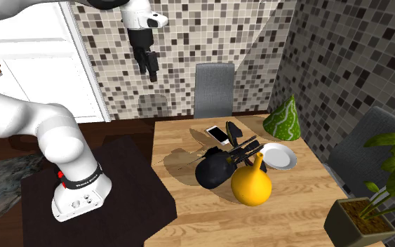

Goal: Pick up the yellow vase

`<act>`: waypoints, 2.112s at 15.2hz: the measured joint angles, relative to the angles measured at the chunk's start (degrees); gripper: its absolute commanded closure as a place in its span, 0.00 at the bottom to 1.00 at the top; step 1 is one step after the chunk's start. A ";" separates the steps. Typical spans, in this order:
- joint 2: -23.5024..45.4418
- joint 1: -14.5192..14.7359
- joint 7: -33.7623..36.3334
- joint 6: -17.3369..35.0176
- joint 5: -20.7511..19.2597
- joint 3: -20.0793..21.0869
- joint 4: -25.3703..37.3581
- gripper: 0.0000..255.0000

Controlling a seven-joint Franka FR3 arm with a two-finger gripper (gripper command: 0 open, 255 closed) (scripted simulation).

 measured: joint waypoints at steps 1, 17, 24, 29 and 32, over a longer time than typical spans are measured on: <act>0.00 0.00 0.00 0.00 0.00 0.00 0.00 0.00; 23.58 -3.33 -16.79 16.03 -4.38 -13.85 6.05 0.00; 38.27 -4.69 -25.62 21.10 -1.46 -18.89 14.54 0.00; 49.56 -6.71 -31.91 23.08 2.45 -20.81 22.55 0.00; 56.85 -8.50 -35.26 23.25 5.18 -21.06 28.70 0.00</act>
